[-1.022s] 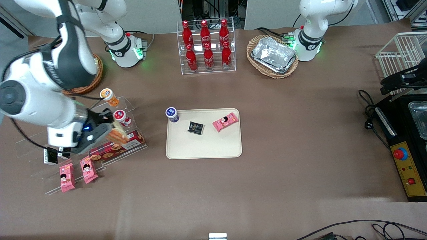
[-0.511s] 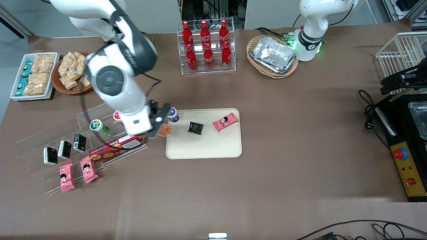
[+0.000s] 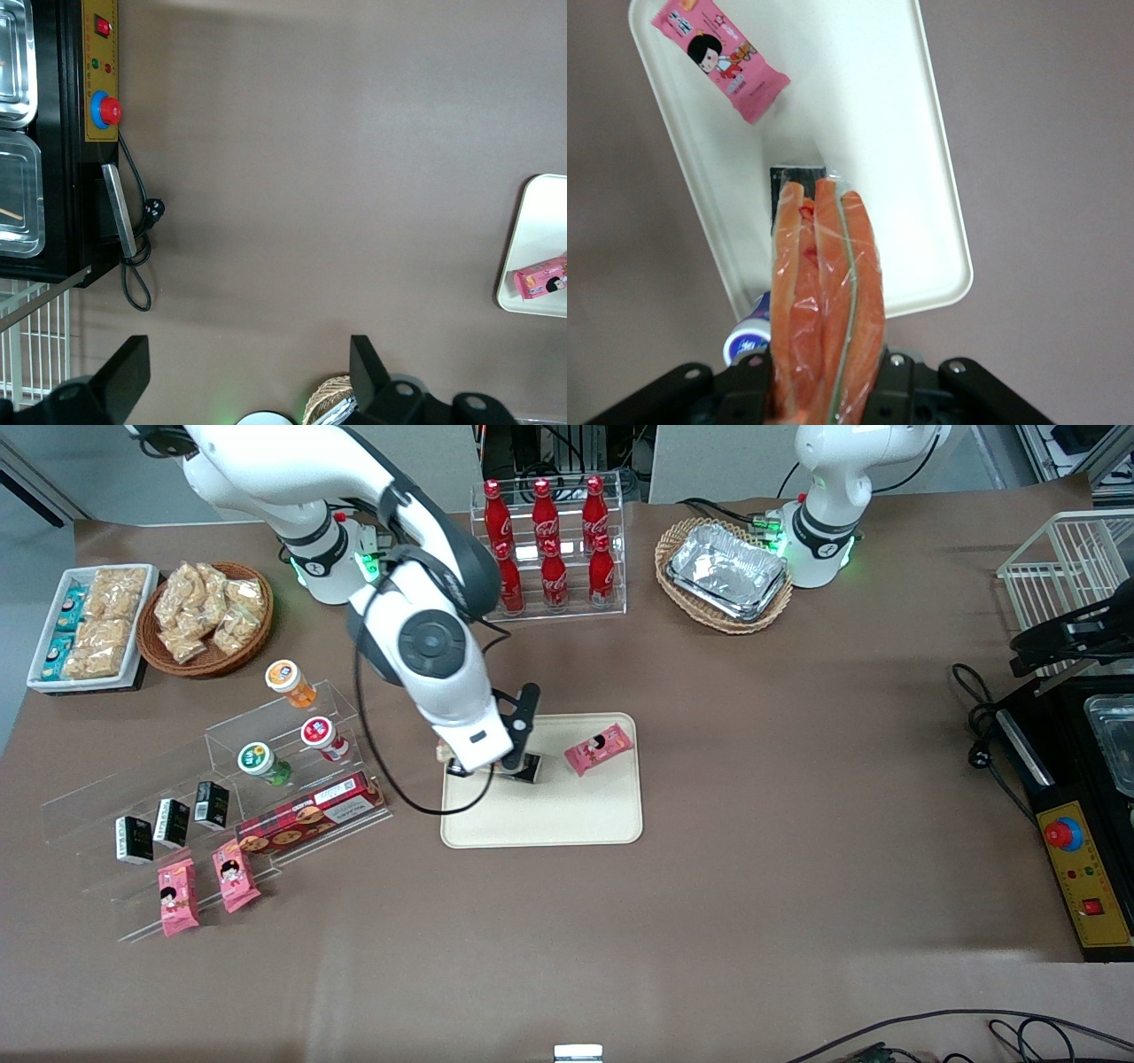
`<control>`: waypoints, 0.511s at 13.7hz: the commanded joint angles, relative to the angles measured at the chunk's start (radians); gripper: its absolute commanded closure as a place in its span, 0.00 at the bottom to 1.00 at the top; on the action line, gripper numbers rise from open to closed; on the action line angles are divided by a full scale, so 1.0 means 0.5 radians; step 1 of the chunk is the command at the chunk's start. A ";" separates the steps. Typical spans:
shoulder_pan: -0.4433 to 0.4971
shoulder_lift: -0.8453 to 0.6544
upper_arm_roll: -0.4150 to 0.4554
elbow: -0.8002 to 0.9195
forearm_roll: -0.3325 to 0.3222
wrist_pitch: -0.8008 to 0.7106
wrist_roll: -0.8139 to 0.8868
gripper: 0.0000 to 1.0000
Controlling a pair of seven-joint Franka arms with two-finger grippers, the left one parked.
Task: Place sandwich on tray
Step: 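Lower the sandwich onto the tray and open the right gripper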
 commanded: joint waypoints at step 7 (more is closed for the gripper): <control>0.068 0.355 0.007 0.049 -0.308 0.481 -0.033 0.65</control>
